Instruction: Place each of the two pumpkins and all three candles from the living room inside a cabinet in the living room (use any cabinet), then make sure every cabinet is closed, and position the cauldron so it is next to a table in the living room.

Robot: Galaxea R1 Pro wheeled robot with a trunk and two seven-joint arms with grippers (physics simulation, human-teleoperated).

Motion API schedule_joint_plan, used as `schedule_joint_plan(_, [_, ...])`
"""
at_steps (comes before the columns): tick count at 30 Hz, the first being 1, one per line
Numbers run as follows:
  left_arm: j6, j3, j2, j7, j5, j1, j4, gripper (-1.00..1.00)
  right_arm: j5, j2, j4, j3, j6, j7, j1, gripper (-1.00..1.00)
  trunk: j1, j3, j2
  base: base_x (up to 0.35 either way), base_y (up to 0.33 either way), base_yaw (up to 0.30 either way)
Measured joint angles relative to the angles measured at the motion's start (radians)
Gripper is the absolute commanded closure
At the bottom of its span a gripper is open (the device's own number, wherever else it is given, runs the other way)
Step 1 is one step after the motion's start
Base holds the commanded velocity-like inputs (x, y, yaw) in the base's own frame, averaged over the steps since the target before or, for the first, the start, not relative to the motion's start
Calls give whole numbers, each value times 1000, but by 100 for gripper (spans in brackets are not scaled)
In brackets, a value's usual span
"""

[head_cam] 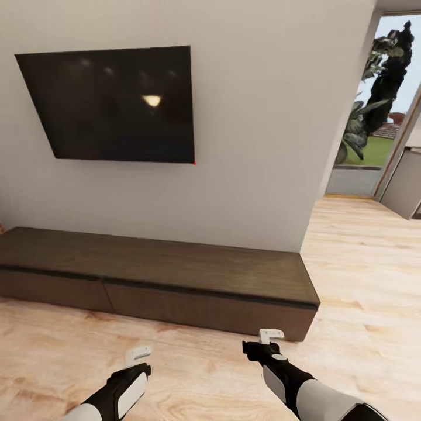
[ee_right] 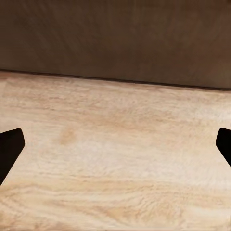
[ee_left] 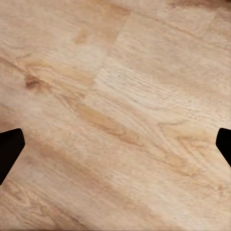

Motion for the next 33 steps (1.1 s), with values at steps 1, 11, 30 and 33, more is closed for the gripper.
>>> schedule_joint_plan(1, [-3,0,0,0,0,0,1,-100,0,0,0,0,0,0,0,-100,-4,3,7,0,0,291])
schedule_joint_plan(11, [-51,1,0,0,1,0,45,-100,0,0,0,0,0,-1,0,-100,-42,34,77,0,0,291])
schedule_joint_plan(30, [-78,3,-1,0,1,0,56,-100,0,0,0,0,0,0,0,-100,-115,94,210,0,0,291])
schedule_joint_plan(33, [-80,2,-1,0,1,0,56,-100,0,0,0,0,0,-1,0,-100,-127,103,231,0,0,291])
